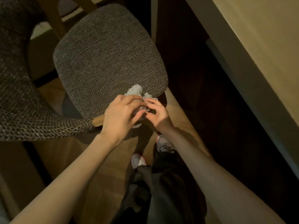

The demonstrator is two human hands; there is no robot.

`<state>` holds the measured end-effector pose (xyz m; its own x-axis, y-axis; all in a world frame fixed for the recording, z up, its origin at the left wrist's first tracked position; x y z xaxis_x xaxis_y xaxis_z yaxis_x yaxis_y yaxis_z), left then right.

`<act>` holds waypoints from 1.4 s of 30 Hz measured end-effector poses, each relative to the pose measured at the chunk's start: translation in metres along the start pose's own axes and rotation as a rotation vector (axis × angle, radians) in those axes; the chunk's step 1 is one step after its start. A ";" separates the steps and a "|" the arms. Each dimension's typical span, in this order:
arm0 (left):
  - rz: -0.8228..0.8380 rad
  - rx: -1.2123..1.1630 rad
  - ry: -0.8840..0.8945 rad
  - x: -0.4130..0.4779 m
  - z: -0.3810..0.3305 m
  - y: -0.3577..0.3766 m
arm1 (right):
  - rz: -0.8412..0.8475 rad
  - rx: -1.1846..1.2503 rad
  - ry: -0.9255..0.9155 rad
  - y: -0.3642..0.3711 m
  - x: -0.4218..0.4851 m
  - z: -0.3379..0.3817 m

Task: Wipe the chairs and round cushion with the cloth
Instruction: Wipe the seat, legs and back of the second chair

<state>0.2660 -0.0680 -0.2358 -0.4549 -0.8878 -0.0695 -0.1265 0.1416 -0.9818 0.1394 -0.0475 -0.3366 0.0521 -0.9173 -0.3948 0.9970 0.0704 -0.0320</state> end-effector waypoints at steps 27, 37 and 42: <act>0.064 -0.139 -0.242 -0.081 0.073 -0.048 | 0.183 -0.624 -0.284 0.087 -0.047 0.117; -0.191 -0.265 -0.468 -0.155 0.075 -0.155 | 0.268 -0.385 -0.422 0.104 -0.099 0.213; -0.370 -0.381 -0.621 -0.185 0.064 -0.211 | 0.405 -0.368 -0.478 0.114 -0.119 0.265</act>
<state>0.4329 0.0386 -0.0269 0.2324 -0.9712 0.0523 -0.5147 -0.1684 -0.8407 0.2620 -0.0345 -0.0503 0.5161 -0.8565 0.0008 0.8148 0.4906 -0.3088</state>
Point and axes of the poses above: each hand's wrist, its own x-axis towards the middle knuckle, its own y-axis out of the palm, z = x × y, the point moved 4 cm from there along x, towards the middle knuckle, and after that the axes turned 12 degrees about x, right-handed, at the moved point
